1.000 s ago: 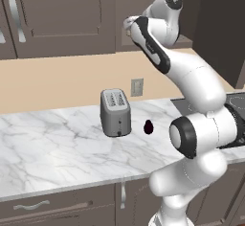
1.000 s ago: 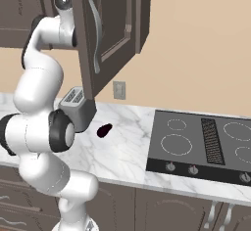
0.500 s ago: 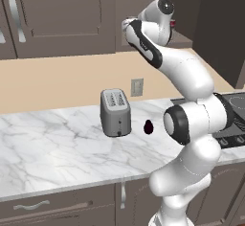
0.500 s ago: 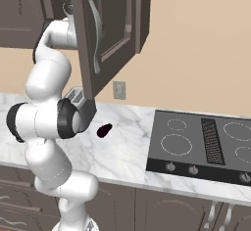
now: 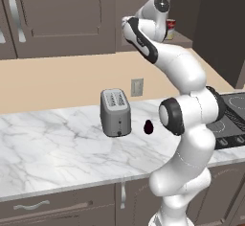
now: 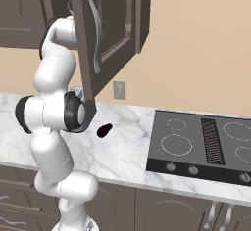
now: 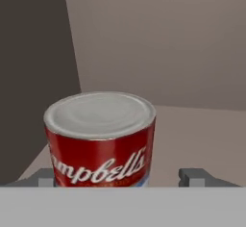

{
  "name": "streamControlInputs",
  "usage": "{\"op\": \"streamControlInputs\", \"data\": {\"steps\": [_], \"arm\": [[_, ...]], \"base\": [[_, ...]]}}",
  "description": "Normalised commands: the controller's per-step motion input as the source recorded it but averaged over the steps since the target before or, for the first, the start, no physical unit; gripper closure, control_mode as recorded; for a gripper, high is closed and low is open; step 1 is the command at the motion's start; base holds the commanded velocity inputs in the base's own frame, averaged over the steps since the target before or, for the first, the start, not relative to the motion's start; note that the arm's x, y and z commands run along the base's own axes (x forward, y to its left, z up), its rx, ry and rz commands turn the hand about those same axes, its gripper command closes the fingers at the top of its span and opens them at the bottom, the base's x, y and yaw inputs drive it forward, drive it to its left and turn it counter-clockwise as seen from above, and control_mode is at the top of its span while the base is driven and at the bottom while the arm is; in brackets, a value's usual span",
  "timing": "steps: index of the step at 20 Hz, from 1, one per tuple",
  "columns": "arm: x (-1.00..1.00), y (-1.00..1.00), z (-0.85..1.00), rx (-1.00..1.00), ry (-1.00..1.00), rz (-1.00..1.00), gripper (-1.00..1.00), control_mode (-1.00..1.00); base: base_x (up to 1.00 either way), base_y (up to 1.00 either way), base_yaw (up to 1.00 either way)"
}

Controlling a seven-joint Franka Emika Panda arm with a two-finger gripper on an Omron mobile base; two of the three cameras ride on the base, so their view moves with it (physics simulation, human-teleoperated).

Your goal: Restock the canned food cabinet by taking the new fresh canned food from the counter and placing it in the cabinet. Then, take the old canned food from the cabinet and place it on the counter.

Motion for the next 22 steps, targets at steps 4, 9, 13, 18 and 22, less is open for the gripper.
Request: {"op": "streamControlInputs", "data": {"steps": [4, 9, 13, 18, 22], "arm": [[0.00, 0.05, -0.02, -0.01, 0.00, 0.00, 1.00, -1.00], [-0.57, 0.02, 0.00, -0.01, -0.03, 0.07, 1.00, -1.00], [-0.89, 0.00, 0.01, 0.00, -0.14, 0.02, 1.00, -1.00], [-0.99, -0.25, 0.10, 0.00, -0.10, 0.00, 1.00, -1.00], [-1.00, -0.02, 0.07, 0.00, -0.02, 0.00, 1.00, -1.00]], "base": [[0.00, 0.00, 0.00], [0.00, 0.00, 0.00], [0.00, 0.00, 0.00], [0.00, 0.00, 0.00], [0.00, 0.00, 0.00]]}}
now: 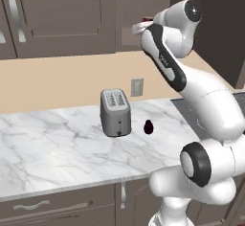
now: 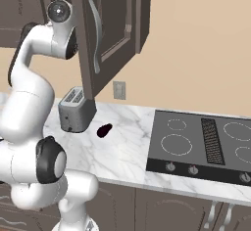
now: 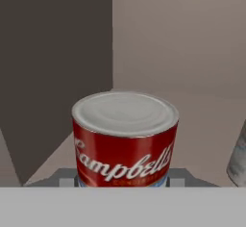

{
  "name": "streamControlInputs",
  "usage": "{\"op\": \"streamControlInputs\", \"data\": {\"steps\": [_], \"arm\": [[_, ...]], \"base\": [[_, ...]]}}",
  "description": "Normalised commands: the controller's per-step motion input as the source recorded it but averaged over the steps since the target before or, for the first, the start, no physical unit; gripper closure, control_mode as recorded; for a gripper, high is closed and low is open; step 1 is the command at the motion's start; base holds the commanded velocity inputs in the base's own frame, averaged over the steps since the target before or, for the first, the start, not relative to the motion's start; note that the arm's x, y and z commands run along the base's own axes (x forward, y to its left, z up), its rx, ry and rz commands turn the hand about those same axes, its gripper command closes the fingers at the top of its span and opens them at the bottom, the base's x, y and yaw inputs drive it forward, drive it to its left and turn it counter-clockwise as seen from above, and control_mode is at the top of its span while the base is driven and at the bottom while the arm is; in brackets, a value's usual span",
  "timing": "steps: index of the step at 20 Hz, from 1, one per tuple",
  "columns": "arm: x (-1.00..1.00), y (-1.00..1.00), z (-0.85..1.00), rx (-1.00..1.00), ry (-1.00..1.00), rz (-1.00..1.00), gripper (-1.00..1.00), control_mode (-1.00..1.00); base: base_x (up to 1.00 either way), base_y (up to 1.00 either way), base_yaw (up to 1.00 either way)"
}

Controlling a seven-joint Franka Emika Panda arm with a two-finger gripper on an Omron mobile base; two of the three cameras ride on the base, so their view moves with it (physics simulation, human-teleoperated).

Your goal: Restock the canned food cabinet by taking the new fresh canned food from the counter and placing it in the cabinet. Then, take the old canned food from the cabinet and place it on the counter.

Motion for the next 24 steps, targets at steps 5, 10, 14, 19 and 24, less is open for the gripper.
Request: {"op": "streamControlInputs", "data": {"steps": [5, 10, 14, 19, 24], "arm": [[-1.00, 0.21, 0.00, 0.00, 0.00, 0.03, 1.00, -1.00], [-1.00, 0.29, 0.00, 0.00, 0.04, 0.04, 1.00, -1.00], [-1.00, 0.27, -0.27, 0.00, 0.21, 0.03, 1.00, -1.00], [-0.85, 0.43, -0.85, -0.09, 0.42, 0.07, 1.00, -1.00], [-0.23, 0.41, -1.00, -0.04, 0.43, 0.13, 1.00, -1.00]], "base": [[0.00, 0.00, 0.00], [0.00, 0.00, 0.00], [0.00, 0.00, 0.00], [0.00, 0.00, 0.00], [0.00, 0.00, 0.00]]}}
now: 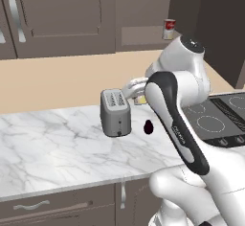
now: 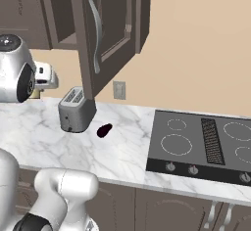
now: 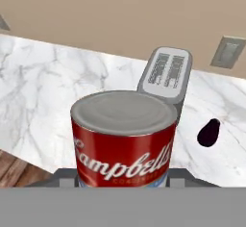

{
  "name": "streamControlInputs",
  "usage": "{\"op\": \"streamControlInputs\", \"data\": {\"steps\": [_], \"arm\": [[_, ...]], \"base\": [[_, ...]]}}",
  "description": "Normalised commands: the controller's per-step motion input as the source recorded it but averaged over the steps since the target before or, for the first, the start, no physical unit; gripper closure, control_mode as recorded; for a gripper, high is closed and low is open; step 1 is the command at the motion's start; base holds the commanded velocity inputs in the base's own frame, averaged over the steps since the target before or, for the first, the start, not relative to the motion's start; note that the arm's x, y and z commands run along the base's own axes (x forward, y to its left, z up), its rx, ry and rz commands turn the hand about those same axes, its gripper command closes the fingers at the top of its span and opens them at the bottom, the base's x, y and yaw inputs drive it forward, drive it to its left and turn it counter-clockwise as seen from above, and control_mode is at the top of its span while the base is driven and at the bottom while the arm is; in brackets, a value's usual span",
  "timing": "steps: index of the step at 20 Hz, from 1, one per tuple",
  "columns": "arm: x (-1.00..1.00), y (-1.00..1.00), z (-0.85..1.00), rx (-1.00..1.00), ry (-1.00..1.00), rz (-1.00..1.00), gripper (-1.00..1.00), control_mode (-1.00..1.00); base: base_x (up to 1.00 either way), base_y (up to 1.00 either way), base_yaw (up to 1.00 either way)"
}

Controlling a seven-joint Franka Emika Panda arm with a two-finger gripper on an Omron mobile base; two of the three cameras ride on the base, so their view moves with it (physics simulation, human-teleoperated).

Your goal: Restock the canned food cabinet by taking the new fresh canned food from the counter and placing it in the cabinet. Then, take the old canned food from the cabinet and place it on the counter.

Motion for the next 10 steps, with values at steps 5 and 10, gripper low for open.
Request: {"op": "streamControlInputs", "data": {"steps": [5, 10], "arm": [[0.09, 0.79, -1.00, 0.00, 0.25, 0.11, 1.00, -1.00], [0.53, 0.99, -0.97, -0.09, 0.03, 0.08, 1.00, -1.00]], "base": [[0.00, 0.00, 0.00], [0.00, 0.00, 0.00]]}}
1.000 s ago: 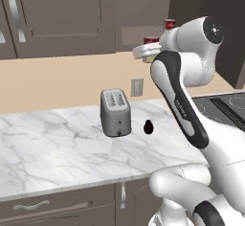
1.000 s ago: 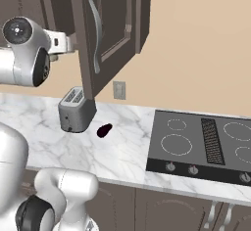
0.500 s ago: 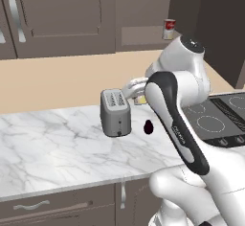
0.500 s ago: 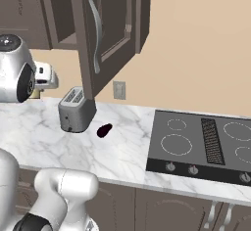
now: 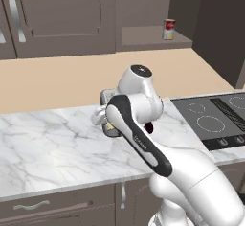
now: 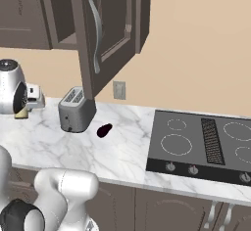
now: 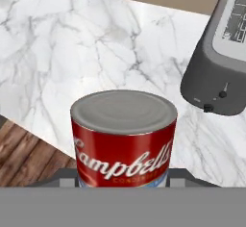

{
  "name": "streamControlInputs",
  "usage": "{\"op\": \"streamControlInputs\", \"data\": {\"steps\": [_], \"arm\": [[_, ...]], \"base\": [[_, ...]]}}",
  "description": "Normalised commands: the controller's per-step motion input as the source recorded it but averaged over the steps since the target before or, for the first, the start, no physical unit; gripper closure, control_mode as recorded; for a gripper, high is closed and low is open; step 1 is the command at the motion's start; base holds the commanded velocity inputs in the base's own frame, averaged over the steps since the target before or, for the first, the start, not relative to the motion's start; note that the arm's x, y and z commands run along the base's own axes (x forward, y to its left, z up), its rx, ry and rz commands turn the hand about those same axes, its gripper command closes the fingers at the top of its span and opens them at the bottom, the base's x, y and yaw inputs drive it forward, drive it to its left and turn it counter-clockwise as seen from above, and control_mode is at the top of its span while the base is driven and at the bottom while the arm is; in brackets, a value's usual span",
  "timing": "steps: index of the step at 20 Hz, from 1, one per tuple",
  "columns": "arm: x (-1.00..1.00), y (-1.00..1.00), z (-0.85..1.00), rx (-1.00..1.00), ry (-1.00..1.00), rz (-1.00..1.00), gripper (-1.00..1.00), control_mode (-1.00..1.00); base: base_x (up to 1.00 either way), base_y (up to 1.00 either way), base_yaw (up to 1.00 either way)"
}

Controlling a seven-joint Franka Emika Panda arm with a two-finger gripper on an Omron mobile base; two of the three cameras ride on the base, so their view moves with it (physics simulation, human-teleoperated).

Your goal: Restock the canned food cabinet by taking the new fresh canned food from the counter and placing it in the cabinet. Then, take the old canned food from the cabinet and place it on the counter.

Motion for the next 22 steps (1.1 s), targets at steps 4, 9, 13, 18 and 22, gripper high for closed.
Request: {"op": "streamControlInputs", "data": {"steps": [4, 9, 13, 18, 22], "arm": [[0.72, 0.68, -0.92, -0.19, 0.00, 0.06, 1.00, -1.00], [0.64, 0.42, -0.92, -0.13, 0.00, 0.02, 1.00, -1.00], [0.28, 0.28, -0.66, 0.00, 0.00, 0.00, 1.00, -1.00], [-0.05, 0.01, -0.65, 0.15, -0.03, 0.00, 1.00, -1.00], [-0.30, -0.08, -0.50, 0.16, -0.12, 0.00, 1.00, -1.00]], "base": [[0.00, 0.00, 0.00], [0.00, 0.00, 0.00], [0.00, 0.00, 0.00], [0.00, 0.00, 0.00], [0.00, 0.00, 0.00]]}}
